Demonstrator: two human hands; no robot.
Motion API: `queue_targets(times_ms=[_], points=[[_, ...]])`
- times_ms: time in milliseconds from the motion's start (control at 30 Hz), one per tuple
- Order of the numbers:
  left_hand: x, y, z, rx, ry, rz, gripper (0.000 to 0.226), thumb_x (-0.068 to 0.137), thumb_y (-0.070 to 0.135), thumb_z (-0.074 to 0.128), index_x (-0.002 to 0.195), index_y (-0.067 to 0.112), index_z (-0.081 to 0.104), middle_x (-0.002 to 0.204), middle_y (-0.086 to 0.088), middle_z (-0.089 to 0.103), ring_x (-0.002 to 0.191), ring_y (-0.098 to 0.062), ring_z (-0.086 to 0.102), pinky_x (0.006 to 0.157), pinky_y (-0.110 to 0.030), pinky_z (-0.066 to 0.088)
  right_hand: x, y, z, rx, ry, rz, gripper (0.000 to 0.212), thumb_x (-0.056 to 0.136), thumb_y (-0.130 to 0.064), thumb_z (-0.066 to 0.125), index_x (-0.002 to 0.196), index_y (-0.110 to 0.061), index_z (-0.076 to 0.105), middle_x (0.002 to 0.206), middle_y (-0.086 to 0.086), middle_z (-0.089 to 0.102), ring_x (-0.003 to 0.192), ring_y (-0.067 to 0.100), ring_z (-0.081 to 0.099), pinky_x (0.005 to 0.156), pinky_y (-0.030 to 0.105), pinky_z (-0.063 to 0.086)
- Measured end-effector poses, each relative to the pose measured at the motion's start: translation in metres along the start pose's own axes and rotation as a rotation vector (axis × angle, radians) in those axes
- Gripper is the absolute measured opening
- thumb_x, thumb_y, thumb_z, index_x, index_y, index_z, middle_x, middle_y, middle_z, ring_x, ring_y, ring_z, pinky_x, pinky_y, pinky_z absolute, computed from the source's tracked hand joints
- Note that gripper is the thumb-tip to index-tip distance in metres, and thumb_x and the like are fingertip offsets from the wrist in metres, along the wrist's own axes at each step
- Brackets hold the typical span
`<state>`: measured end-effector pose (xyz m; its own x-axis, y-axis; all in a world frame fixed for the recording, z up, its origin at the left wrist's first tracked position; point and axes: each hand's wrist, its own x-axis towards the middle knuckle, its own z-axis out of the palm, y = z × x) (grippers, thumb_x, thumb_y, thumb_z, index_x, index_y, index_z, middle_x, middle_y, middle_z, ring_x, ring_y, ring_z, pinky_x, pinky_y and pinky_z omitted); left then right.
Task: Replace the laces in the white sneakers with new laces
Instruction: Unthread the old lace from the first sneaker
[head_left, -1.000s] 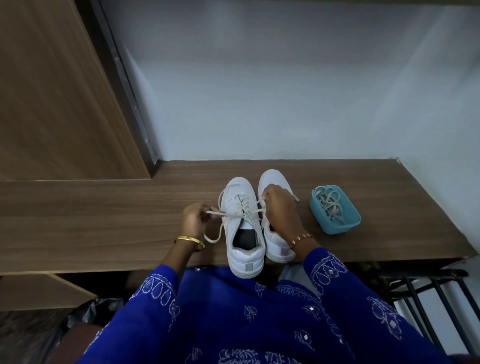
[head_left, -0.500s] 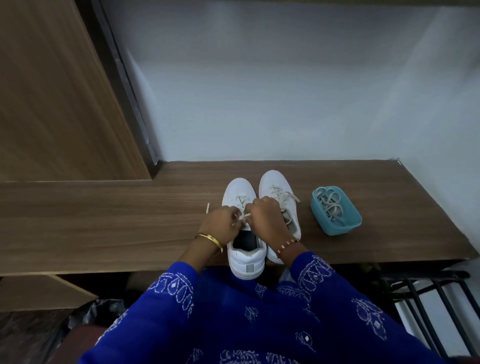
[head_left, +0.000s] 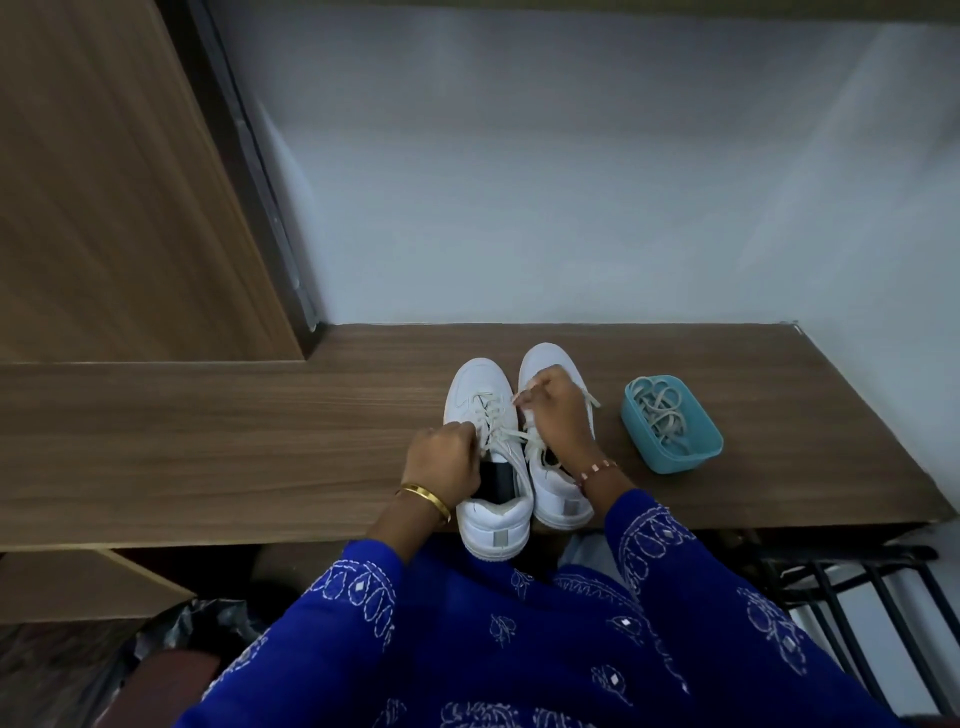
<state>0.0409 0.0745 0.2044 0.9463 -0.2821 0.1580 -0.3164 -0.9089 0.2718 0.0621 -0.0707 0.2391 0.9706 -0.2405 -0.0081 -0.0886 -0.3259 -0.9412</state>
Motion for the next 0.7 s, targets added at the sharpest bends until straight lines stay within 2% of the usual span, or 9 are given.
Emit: queue_targets(times_ms=[100,133,200,300,367,433,567,633,700], points=[[-0.004,-0.005,0.004,-0.254,-0.016,-0.065,0.010,0.089,0.017,0.050,0.083,0.011,0.055,0.081,-0.009,0.061,0.078,-0.031,0.058,0.064,-0.028,0.033,0.004,-0.004,-0.002,0.192,0.222,0.079,0.025,0.090,0.002,0.036,0.075,-0.016,0.044,0.080,0.017,0.061,0.078,0.029,0.061,0.075,0.041,0.050],[-0.003,-0.009,0.005,-0.366,-0.050,-0.103,0.012,0.089,0.015,0.051,0.077,0.015,0.052,0.075,-0.006,0.058,0.074,-0.029,0.056,0.063,-0.029,0.035,0.003,-0.004,-0.003,0.145,0.256,0.048,0.022,0.088,0.004,0.037,0.079,-0.014,0.046,0.081,0.016,0.060,0.077,0.027,0.058,0.072,0.040,0.049],[-0.002,-0.014,0.006,-0.486,-0.082,-0.140,0.024,0.089,0.015,0.053,0.067,0.022,0.044,0.067,-0.001,0.054,0.068,-0.024,0.052,0.062,-0.030,0.038,-0.002,-0.002,-0.007,-0.162,0.250,-0.103,0.021,0.082,0.007,0.042,0.092,-0.006,0.055,0.092,0.015,0.060,0.083,0.025,0.053,0.073,0.036,0.044],[-0.001,-0.014,0.004,-0.511,-0.093,-0.151,0.028,0.089,0.015,0.052,0.065,0.024,0.042,0.064,-0.002,0.054,0.063,-0.022,0.049,0.061,-0.031,0.039,-0.003,0.005,-0.004,-0.664,0.108,-0.451,0.027,0.073,0.002,0.057,0.097,-0.005,0.067,0.102,0.015,0.062,0.094,0.032,0.054,0.082,0.043,0.045],[0.001,-0.013,0.004,-0.549,-0.104,-0.185,0.030,0.090,0.012,0.051,0.065,0.024,0.041,0.060,-0.001,0.051,0.062,-0.022,0.047,0.060,-0.031,0.036,-0.002,0.013,0.005,-0.882,-0.059,-0.570,0.017,0.071,-0.008,0.063,0.086,-0.010,0.071,0.088,0.013,0.066,0.085,0.034,0.059,0.081,0.044,0.046],[0.002,-0.014,0.003,-0.593,-0.130,-0.228,0.028,0.090,0.013,0.049,0.065,0.022,0.041,0.059,0.000,0.049,0.062,-0.022,0.046,0.061,-0.032,0.035,-0.007,0.019,0.013,-1.025,-0.150,-0.579,0.006,0.072,-0.015,0.069,0.075,-0.010,0.070,0.071,0.011,0.064,0.074,0.032,0.060,0.076,0.042,0.047],[-0.003,-0.015,0.000,-1.021,-0.050,-0.431,0.030,0.091,0.003,0.044,0.063,0.012,0.044,0.060,-0.001,0.054,0.059,-0.013,0.052,0.059,-0.027,0.038,-0.011,0.018,0.010,-0.952,-0.114,-0.549,0.008,0.076,-0.009,0.065,0.068,-0.009,0.064,0.061,0.010,0.062,0.068,0.032,0.058,0.067,0.037,0.041],[-0.004,-0.018,-0.007,-1.299,0.085,-0.506,0.037,0.093,-0.003,0.035,0.059,0.012,0.042,0.056,0.000,0.061,0.056,-0.008,0.059,0.057,-0.022,0.044,-0.009,0.013,0.004,-0.938,-0.034,-0.544,0.008,0.078,-0.006,0.061,0.071,-0.008,0.064,0.066,0.011,0.064,0.072,0.032,0.058,0.067,0.035,0.039],[-0.001,-0.020,-0.017,-1.616,0.223,-0.593,0.037,0.094,0.001,0.030,0.061,0.011,0.041,0.058,-0.007,0.066,0.053,-0.013,0.063,0.052,-0.021,0.049,-0.006,0.006,-0.003,-0.856,0.011,-0.458,0.013,0.084,-0.007,0.053,0.080,-0.008,0.065,0.079,0.010,0.067,0.081,0.030,0.057,0.073,0.036,0.042]])
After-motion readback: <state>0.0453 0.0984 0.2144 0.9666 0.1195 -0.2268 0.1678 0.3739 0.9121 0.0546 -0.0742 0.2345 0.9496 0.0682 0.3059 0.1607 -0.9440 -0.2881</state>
